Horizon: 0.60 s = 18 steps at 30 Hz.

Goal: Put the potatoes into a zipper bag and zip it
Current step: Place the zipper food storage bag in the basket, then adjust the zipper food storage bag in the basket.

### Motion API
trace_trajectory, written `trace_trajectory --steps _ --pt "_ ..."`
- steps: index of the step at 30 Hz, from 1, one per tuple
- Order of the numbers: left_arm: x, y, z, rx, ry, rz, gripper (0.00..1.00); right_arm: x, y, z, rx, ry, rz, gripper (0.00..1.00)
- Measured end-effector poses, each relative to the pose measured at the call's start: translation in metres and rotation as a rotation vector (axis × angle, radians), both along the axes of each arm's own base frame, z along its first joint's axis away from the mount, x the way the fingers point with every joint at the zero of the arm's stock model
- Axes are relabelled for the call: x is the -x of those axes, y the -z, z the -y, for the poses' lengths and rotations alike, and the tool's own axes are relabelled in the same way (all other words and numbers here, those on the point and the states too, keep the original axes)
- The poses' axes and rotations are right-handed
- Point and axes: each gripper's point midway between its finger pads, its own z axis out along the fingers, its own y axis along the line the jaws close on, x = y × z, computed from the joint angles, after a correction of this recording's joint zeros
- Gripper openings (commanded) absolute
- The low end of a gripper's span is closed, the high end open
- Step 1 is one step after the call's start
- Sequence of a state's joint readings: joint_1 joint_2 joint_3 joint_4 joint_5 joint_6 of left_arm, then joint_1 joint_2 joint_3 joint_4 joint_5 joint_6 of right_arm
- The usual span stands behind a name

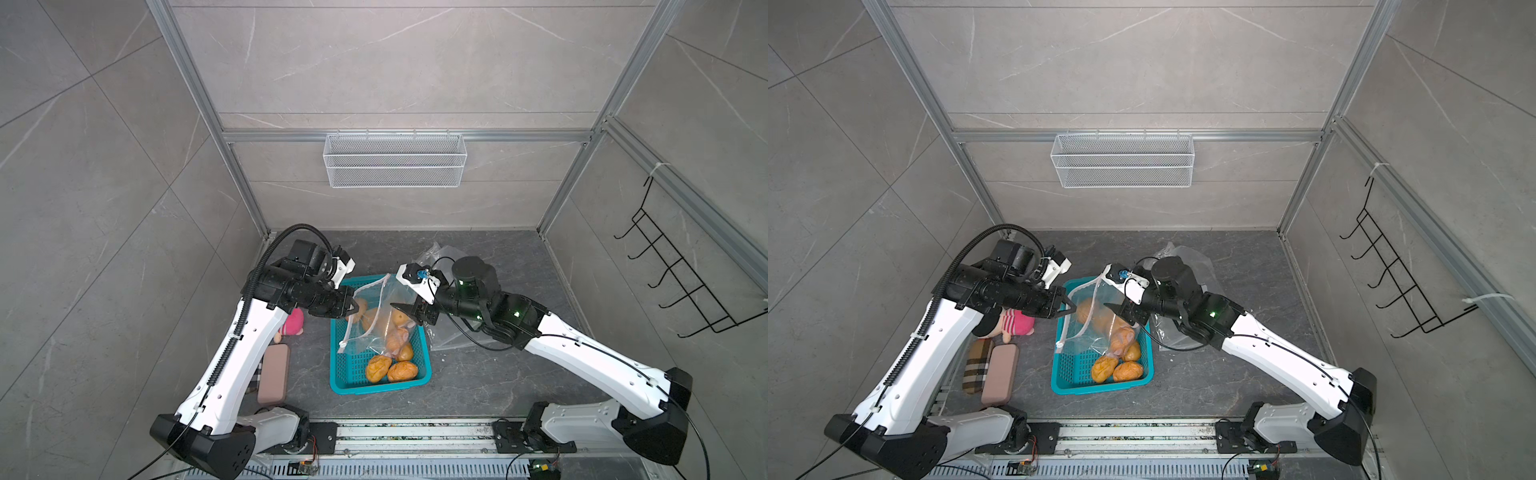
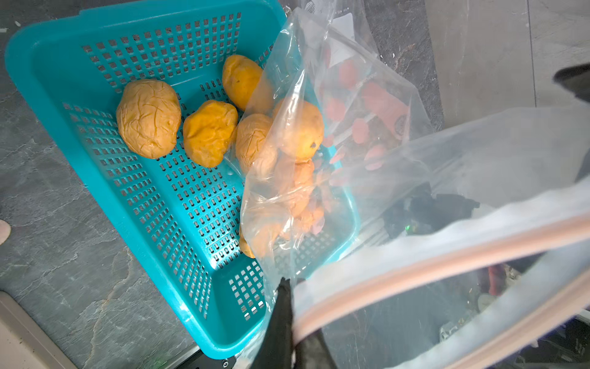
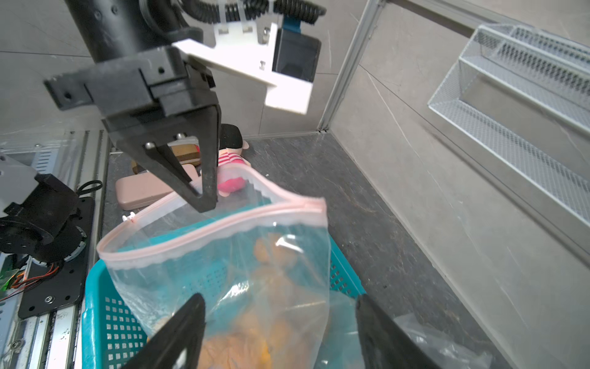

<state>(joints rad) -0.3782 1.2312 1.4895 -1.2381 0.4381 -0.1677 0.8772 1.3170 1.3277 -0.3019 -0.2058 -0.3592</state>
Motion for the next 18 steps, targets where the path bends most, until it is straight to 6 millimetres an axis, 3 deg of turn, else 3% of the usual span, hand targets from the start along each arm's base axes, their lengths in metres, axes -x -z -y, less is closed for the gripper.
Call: trace_trajectory --steps 6,14,17,18 --pt "0.005 0.005 -0.002 -0.01 0.003 -0.006 0.0 -0.017 -0.008 -0.004 0.024 -0.131 -0.047 0.74" --pt "0.006 0.005 -0.002 -0.012 0.004 0.001 0.0 -0.005 0.012 -0.026 0.065 -0.354 -0.184 0.57" --pt "0.007 0.008 -0.002 -0.019 0.007 -0.004 0.0 -0.003 0.021 -0.033 0.072 -0.402 -0.225 0.34" --pt "0.007 0.009 -0.002 -0.021 0.006 -0.007 0.0 -0.002 0.023 -0.034 0.073 -0.409 -0.238 0.19"
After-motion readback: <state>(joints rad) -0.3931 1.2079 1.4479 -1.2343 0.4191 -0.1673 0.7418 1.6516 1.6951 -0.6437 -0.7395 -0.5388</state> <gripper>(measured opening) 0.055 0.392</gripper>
